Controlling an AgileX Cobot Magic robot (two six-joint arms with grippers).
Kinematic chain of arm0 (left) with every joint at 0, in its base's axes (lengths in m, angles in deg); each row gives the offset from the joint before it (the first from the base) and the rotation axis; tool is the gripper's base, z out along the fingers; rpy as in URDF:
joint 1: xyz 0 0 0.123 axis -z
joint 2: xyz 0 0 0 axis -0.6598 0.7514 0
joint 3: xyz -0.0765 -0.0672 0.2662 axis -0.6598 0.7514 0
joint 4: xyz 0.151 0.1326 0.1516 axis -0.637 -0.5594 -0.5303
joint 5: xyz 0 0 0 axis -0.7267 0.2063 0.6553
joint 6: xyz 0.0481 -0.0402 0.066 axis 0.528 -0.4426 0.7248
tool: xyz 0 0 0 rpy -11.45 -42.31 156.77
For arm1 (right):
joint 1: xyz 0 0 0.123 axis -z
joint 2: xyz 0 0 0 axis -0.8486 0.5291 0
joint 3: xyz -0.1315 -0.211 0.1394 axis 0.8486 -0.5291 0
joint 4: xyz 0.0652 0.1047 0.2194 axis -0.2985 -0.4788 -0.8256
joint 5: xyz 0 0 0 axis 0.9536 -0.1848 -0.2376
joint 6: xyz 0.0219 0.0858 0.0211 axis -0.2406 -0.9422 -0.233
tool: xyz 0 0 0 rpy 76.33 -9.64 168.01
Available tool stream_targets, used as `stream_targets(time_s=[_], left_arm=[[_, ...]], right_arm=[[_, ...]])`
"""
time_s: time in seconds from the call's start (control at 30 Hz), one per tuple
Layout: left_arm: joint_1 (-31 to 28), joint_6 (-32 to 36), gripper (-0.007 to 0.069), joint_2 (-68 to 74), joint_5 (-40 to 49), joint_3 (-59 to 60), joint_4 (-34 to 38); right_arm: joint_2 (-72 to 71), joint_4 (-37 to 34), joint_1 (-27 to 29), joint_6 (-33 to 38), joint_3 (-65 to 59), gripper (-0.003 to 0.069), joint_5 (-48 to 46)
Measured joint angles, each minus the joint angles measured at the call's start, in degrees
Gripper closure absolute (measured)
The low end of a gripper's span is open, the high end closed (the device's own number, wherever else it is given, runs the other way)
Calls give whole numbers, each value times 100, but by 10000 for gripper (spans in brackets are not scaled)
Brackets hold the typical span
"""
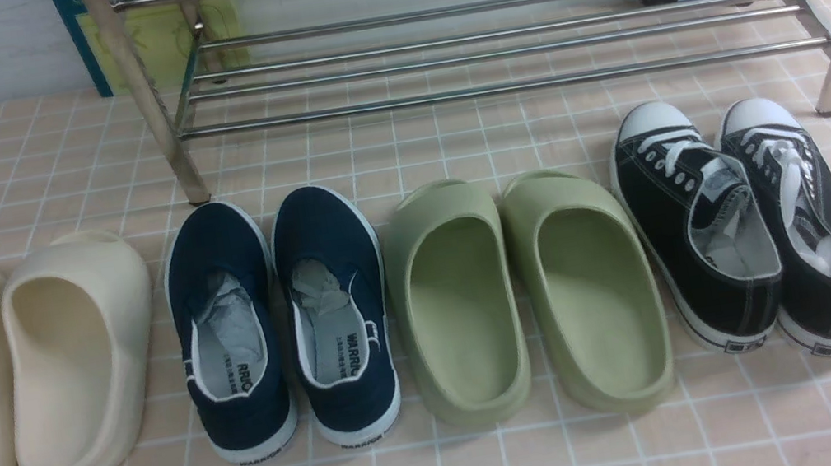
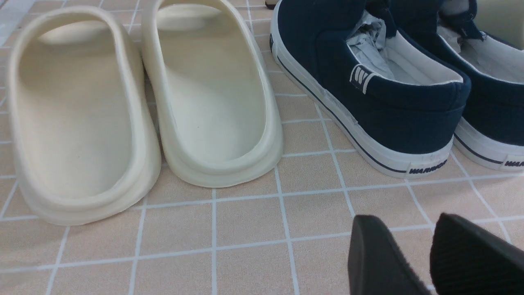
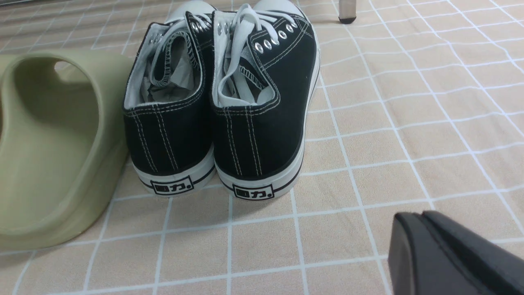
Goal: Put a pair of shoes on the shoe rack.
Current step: Use the right arm to grab the shoe closest to it
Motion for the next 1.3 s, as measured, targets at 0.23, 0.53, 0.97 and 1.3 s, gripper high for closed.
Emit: stream_targets(time_s=[0.23,0.53,0.97,1.3], left_arm=[[0,0,385,0,0,0,0],[0,0,385,0,0,0,0],[0,0,385,0,0,0,0],[0,0,385,0,0,0,0]], right_arm=[[0,0,0,0,0,629,0],[0,0,0,0,0,619,0],[0,0,0,0,0,601,0],[0,0,0,0,0,586,11]])
